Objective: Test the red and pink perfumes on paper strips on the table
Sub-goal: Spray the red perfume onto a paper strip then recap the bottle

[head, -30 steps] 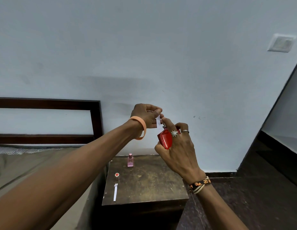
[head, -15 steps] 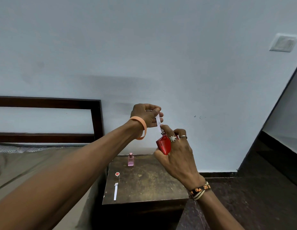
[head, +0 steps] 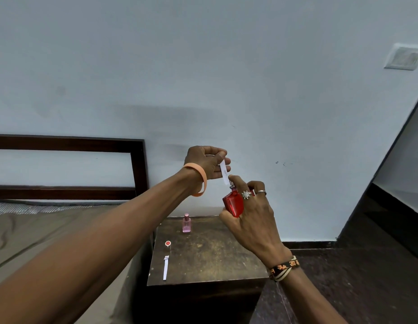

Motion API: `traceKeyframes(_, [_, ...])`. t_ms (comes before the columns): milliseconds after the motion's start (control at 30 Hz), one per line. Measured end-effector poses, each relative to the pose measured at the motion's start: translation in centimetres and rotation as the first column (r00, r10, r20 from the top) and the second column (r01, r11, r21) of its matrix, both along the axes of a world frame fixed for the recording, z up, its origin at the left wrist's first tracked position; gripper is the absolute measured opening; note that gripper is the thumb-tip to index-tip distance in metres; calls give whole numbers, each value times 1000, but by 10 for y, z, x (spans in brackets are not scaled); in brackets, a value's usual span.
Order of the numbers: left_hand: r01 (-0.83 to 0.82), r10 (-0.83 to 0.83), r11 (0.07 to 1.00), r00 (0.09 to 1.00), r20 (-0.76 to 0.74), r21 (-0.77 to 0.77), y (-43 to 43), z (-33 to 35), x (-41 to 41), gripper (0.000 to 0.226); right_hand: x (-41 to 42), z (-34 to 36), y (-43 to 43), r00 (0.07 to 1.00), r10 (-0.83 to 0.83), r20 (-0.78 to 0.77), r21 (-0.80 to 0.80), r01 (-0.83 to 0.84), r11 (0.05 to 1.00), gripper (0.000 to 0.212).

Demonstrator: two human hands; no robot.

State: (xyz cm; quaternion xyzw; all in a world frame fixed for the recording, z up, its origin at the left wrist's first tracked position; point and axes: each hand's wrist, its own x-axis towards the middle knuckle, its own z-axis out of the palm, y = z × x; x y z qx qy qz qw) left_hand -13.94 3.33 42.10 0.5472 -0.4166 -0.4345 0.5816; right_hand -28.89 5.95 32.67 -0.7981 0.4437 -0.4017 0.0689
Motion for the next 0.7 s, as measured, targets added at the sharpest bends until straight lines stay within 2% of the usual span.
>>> traceKeyframes(133, [-2,2,1000,1000,15,-8,1,0,0,17,4,11,-2,998,20,67,-28,-18,999,82])
traceKeyframes(333, [-21,22,1000,995,98,-20,-1,-6,-4,15,13,35,-9,998,-5,55,-41,7,999,73])
traceKeyframes(533, [13,-13,1000,1000,-11,-19,2,-2,1,19,8,7,-4,1000,-4,16,-45,5,999,79])
traceKeyframes(700, [8,-8,1000,998,-57,-9,-1,-7,6,16,4,-27,5,999,37,11,76,-38,996,85])
